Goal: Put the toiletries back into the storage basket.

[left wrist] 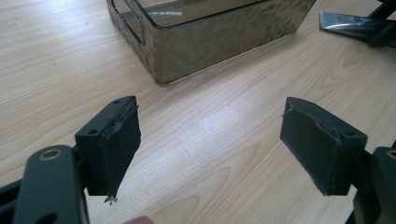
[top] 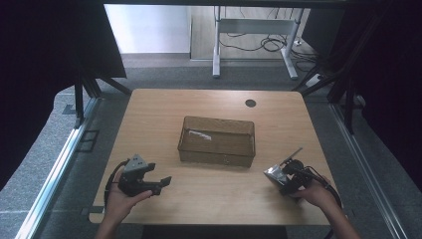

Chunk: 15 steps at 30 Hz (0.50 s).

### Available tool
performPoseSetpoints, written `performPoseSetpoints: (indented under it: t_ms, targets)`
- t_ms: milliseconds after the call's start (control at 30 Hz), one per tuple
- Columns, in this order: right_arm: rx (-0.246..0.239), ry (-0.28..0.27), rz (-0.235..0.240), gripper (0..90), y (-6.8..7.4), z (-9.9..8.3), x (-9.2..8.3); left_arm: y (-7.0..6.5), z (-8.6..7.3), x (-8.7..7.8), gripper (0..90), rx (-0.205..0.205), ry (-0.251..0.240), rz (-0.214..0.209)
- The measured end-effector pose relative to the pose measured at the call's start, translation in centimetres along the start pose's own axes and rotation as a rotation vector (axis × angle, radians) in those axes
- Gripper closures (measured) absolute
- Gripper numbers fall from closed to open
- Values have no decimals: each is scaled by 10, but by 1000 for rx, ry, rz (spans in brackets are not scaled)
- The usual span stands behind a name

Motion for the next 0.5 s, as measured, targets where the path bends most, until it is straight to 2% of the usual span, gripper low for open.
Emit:
performPoseSetpoints:
  t_ms: [67,133,300,367,500]
  targets:
    - [-1,7,-4,385,2,1,2,1,0,0,204,-1,0,1]
    - [1,13,-13,449,0,2,1,1,0,0,204,-2,1,2]
    - [2,30,-10,466,0,3,0,0,0,0,204,-1,2,0]
    - [-16,35,-18,471,0,4,-1,0,0,0,204,0,2,0]
    - [-22,-2,9,476,-2,7,-10,2,0,0,204,-3,1,3]
Point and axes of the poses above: each handheld gripper's, and its own axes: x roughly forward along the jaws, z roughly out of its top, y roughly to its left, the point moved 3 cm from there along x, roughly forward along the jaws, and after that the axes turned 6 degrees about -y, right-handed, at the moved point
